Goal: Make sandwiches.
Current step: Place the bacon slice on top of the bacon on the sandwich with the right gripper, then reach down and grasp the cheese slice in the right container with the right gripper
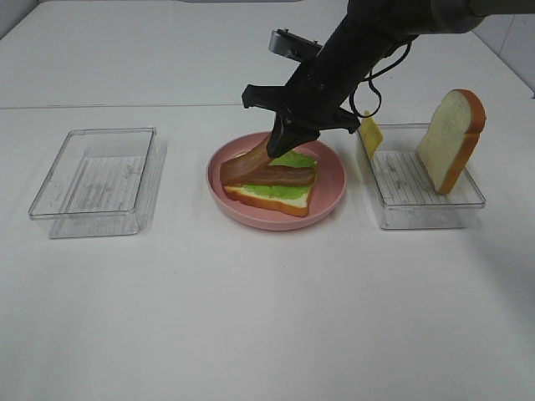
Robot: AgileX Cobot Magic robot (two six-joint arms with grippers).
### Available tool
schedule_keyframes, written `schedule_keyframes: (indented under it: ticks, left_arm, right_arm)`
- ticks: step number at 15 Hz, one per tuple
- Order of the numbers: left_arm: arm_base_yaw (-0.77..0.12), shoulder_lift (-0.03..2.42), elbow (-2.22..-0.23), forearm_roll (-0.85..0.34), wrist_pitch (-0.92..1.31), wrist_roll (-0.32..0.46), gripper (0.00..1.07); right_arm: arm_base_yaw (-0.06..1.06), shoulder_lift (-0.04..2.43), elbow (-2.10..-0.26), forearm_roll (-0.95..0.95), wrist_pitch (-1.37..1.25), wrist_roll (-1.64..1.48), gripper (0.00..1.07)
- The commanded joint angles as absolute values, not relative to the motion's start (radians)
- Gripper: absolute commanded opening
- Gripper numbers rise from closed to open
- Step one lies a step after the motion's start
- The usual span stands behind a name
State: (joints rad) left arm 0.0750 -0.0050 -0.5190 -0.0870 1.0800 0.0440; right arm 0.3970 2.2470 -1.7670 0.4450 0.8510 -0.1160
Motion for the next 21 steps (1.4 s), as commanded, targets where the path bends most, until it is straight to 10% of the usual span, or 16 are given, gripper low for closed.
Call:
schedule_keyframes:
  ticks: [1, 6, 14, 21]
  left_arm:
    - [0.077, -0.024, -0.518, -0.096, 1.070, 0.040, 1.02]
    - [0.077, -0.024, -0.518, -0.096, 1.070, 0.040, 1.02]
    - [0.077, -0.024, -0.518, -0.096, 1.070, 0.040, 1.02]
    - [0.077, -0.024, -0.518, -0.096, 1.070, 0.040, 1.02]
  right_arm:
    - [0.394, 2.241, -1.774, 0.375, 0.859, -0.066, 0.24]
    - [0.396, 2.203, -1.774, 0.337, 0.847, -0.046, 0.86]
    - [0.370, 2.103, -1.922, 0.000, 0.980, 0.135, 0.88]
    - [0.207, 2.196, -1.970, 0.147, 1.069, 0.074, 0.86]
